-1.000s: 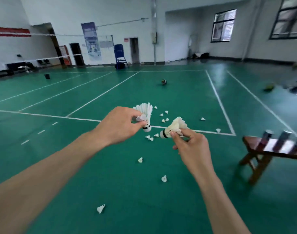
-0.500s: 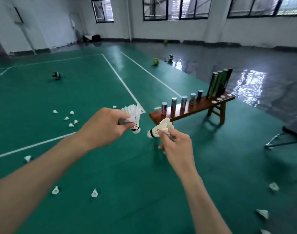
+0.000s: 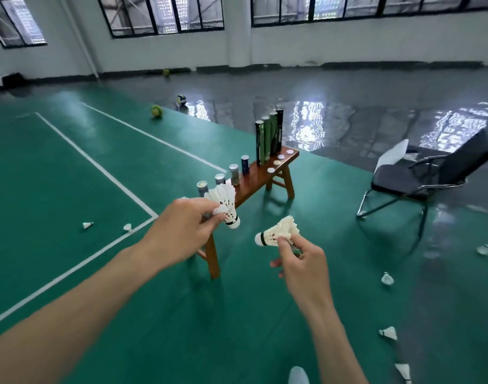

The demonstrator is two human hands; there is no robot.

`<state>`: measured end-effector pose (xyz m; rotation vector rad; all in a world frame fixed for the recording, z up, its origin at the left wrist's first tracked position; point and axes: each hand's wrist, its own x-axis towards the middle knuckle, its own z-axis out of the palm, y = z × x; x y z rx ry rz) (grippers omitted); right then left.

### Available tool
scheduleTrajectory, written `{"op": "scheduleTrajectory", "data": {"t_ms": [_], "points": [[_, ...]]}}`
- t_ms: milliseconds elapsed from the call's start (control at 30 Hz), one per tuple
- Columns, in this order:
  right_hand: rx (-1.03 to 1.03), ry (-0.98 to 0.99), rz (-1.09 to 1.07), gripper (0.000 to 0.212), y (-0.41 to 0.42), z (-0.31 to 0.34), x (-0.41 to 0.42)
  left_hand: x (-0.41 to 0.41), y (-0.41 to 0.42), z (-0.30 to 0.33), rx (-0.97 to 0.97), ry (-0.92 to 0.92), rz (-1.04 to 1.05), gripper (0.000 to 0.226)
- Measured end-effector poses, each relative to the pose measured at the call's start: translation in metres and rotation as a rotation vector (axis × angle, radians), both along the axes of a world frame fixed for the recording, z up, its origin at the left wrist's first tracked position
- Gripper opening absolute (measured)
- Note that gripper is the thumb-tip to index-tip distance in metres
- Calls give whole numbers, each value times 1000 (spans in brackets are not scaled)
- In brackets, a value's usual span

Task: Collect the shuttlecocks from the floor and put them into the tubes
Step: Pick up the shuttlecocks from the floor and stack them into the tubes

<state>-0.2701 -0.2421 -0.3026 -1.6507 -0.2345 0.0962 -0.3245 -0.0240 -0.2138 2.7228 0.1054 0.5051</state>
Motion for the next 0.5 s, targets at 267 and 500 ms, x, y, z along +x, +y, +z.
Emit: {"op": "scheduleTrajectory", "data": {"t_ms": [267, 500], "points": [[83, 27, -20, 24, 23, 15, 231, 228, 39, 16, 111, 80, -33, 26], [132, 70, -80, 18, 88, 9, 396, 383, 120, 16, 21, 31, 12, 29]]}}
